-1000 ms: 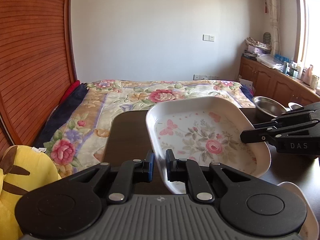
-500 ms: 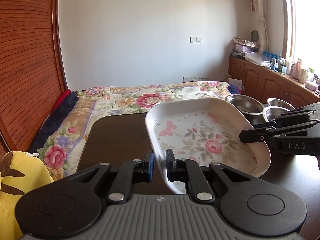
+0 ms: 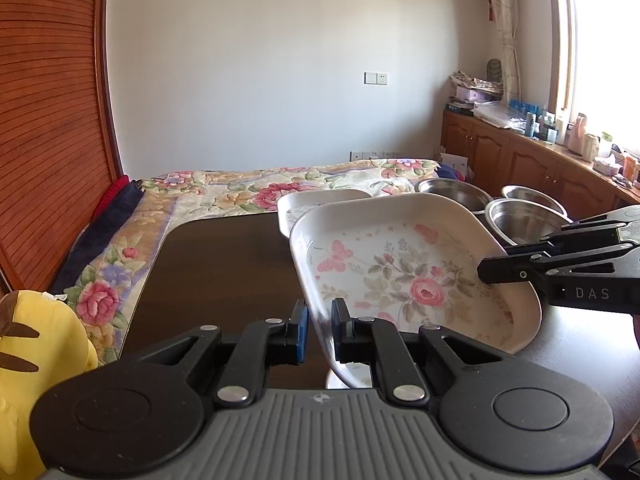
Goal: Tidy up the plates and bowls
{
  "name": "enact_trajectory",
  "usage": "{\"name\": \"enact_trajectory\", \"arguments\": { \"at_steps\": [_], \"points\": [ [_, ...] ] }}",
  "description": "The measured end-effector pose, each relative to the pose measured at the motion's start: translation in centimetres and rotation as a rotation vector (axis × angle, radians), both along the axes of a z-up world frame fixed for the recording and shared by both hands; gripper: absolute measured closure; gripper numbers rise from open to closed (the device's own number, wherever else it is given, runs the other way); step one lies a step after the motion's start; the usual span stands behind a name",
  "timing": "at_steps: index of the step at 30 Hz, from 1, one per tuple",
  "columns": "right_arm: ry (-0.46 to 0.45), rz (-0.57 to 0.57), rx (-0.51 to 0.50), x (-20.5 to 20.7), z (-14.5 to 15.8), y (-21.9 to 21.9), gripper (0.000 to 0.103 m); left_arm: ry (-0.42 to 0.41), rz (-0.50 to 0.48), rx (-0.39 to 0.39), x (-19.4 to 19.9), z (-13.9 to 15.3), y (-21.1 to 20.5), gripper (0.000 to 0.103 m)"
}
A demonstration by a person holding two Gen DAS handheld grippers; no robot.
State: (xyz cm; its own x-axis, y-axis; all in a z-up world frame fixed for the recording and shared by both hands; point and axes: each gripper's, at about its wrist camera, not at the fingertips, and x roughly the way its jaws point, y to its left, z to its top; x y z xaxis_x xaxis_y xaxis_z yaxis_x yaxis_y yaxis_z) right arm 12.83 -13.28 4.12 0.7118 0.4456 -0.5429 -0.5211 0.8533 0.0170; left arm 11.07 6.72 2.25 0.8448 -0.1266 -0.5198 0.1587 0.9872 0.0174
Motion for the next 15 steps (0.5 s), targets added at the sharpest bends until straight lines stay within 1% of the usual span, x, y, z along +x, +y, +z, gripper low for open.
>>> {"name": "enact_trajectory", "arguments": {
  "at_steps": [15],
  "points": [
    [0.004, -0.013, 0.004, -3.1, -0.6, -1.0, 0.089, 0.005, -0.017, -0.009, -3.6, -0.5, -0.9, 0.09]
  ]
}}
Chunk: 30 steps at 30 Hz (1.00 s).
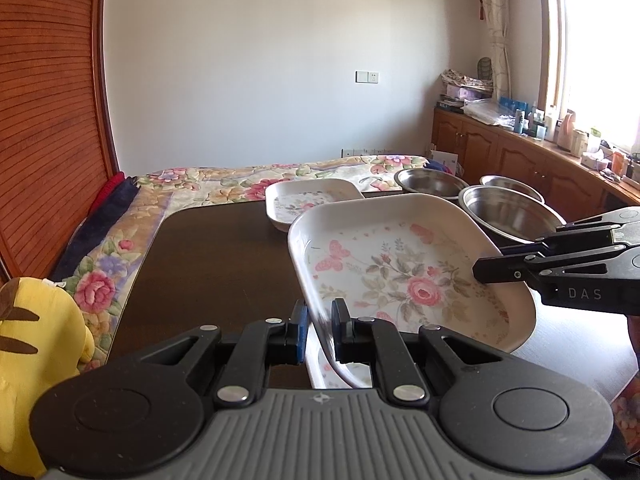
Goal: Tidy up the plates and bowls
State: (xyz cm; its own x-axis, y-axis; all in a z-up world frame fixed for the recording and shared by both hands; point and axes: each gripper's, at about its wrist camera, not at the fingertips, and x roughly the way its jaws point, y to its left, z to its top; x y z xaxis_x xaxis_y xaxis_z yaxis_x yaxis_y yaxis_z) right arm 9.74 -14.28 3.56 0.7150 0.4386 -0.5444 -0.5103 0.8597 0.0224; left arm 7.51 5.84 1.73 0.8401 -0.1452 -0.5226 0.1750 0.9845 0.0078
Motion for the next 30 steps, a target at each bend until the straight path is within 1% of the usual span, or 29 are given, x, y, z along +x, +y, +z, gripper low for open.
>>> {"name": "enact_trajectory", "arguments": {
  "at_steps": [11, 20, 30],
  "points": [
    [0.016, -0.005, -0.009, -2.2, -1.3, -0.2, 0.089, 0.016, -0.003, 0.006, -1.7, -0.7, -0.5, 0.09],
    [0.051, -0.009, -0.025, -2.2, -3.0, -0.2, 0.089, 0.061, 0.0, 0.003, -1.2, -2.6, -0.5, 0.09],
    [0.065, -0.006, -0.018, -2.1, -3.6, -0.2, 0.089, 0.088, 0.005, 0.023, -0.7, -4.1, -0.7, 0.09]
  ]
}}
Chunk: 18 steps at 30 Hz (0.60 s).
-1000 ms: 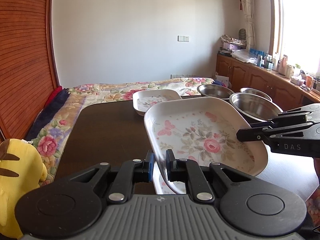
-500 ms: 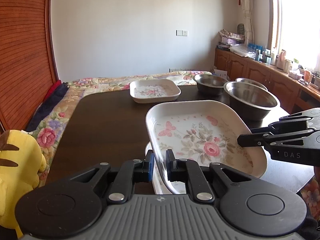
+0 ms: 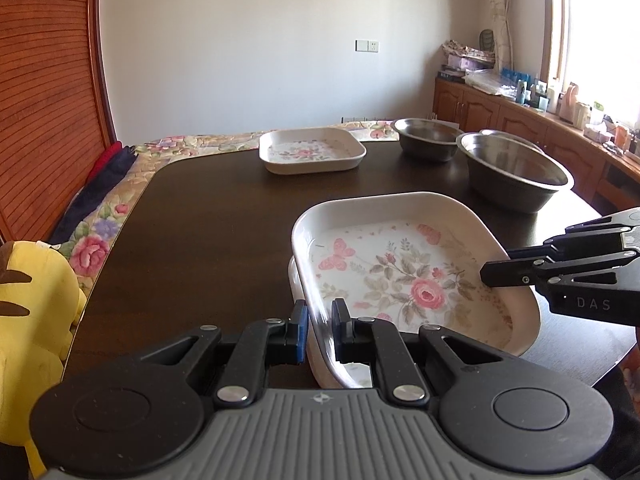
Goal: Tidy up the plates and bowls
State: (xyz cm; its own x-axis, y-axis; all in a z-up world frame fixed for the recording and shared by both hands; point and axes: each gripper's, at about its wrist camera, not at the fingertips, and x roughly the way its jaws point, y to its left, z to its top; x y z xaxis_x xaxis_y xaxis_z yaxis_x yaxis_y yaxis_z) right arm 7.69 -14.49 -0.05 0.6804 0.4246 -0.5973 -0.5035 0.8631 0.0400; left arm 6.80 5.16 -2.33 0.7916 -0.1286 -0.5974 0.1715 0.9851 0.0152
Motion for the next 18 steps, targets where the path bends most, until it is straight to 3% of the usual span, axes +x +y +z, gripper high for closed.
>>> {"name": "enact_trajectory", "arguments": {
  "at_steps": [18],
  "points": [
    [-0.016, 0.004, 0.027, -0.1, -0.56, -0.03, 0.086, -0.006, 0.031, 0.021, 0.35, -0.62, -0.21, 0.09]
  ]
}}
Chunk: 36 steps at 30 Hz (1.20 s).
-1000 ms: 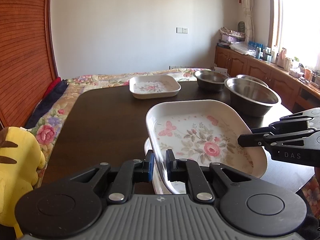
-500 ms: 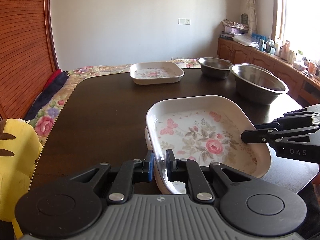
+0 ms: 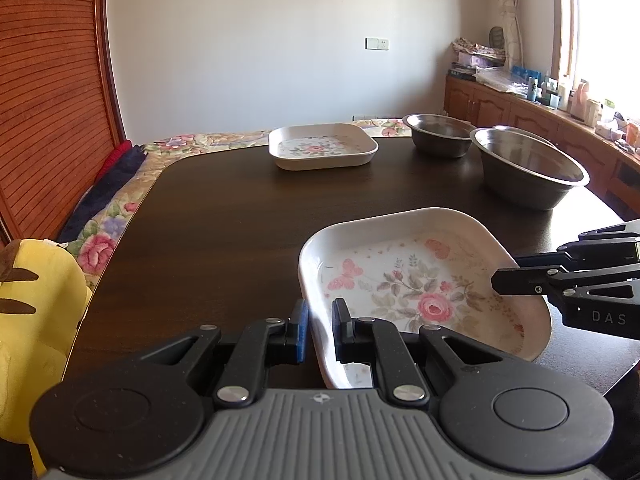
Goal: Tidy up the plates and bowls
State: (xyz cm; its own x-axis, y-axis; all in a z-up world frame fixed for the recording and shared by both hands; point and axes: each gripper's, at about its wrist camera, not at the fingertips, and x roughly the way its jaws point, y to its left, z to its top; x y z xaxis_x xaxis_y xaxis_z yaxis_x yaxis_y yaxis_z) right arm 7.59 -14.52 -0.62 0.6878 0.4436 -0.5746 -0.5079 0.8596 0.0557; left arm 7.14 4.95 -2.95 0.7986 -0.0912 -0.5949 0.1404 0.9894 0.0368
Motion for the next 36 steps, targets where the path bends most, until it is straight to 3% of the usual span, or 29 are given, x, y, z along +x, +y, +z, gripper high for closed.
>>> {"name": "enact_trajectory", "arguments": {
  "at_steps": [11, 20, 36],
  "points": [
    [-0.002, -0.003, 0.032, -0.1, -0.1, -0.5, 0.084, 0.01, 0.005, 0.002, 0.3, -0.1, 0.0, 0.09],
    [-0.062, 0.008, 0.054, 0.2, 1.8, -1.1, 0.084, -0.028, 0.007, -0.01, 0.7, 1.2, 0.4, 0.088],
    [-0.124, -0.017, 0.059, 6.5, 4.6, -1.7, 0.084, -0.058, -0.018, 0.012, 6.8, 3.4, 0.8, 0.08]
  ]
}}
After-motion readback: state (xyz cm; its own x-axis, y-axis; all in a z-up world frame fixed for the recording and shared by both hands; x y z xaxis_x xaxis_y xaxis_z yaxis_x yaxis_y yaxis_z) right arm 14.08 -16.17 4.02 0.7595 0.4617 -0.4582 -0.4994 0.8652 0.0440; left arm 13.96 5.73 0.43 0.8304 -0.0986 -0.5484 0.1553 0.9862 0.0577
